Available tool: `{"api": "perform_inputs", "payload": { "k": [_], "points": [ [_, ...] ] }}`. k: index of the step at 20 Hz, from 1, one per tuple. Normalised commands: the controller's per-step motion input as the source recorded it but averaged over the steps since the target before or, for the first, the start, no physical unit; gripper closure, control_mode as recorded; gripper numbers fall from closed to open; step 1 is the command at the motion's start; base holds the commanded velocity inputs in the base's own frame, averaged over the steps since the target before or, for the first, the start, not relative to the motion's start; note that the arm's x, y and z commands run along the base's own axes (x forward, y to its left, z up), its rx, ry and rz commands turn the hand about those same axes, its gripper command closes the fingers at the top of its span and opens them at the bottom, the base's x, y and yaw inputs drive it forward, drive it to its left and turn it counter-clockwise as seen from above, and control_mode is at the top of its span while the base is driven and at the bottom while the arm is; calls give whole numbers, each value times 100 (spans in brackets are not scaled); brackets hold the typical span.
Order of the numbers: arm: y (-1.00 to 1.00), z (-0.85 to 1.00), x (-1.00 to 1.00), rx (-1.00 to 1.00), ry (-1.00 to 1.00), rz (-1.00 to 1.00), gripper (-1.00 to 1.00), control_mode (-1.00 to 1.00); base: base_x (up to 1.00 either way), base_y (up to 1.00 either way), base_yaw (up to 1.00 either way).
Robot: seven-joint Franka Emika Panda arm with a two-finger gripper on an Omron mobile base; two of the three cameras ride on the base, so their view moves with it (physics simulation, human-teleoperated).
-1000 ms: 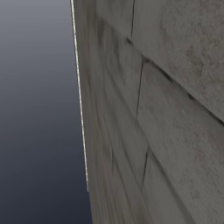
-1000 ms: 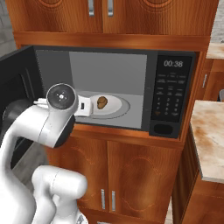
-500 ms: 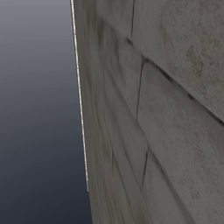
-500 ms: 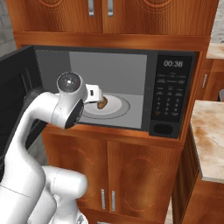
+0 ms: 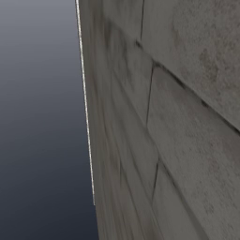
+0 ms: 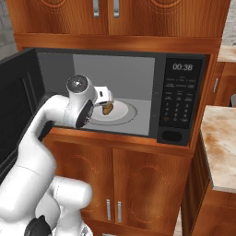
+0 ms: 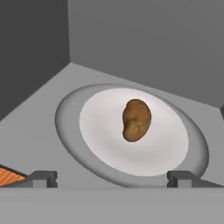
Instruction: Retrieve the reheated potato from the microwave, then place the potato, cheese, and condiment on the cutting board.
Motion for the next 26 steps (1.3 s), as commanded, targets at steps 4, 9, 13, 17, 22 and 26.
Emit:
{"api": "perform_inputs", "payload": {
  "k": [4, 9, 13, 17, 22, 26],
  "points": [
    [-14, -18, 68, 0, 5, 0, -100, -100, 0, 0, 0],
    [-8, -20, 65, 0, 15, -2, -100, -100, 0, 0, 0],
    [-3, -20, 61, 0, 9, -4, -100, -100, 0, 0, 0],
    [-4, -26, 47, 0, 0, 0, -100, -100, 0, 0, 0],
    [-3, -33, 42, 0, 0, -1, -100, -100, 0, 0, 0],
    [-3, -27, 40, 0, 3, 0, -100, -100, 0, 0, 0]
  ]
}}
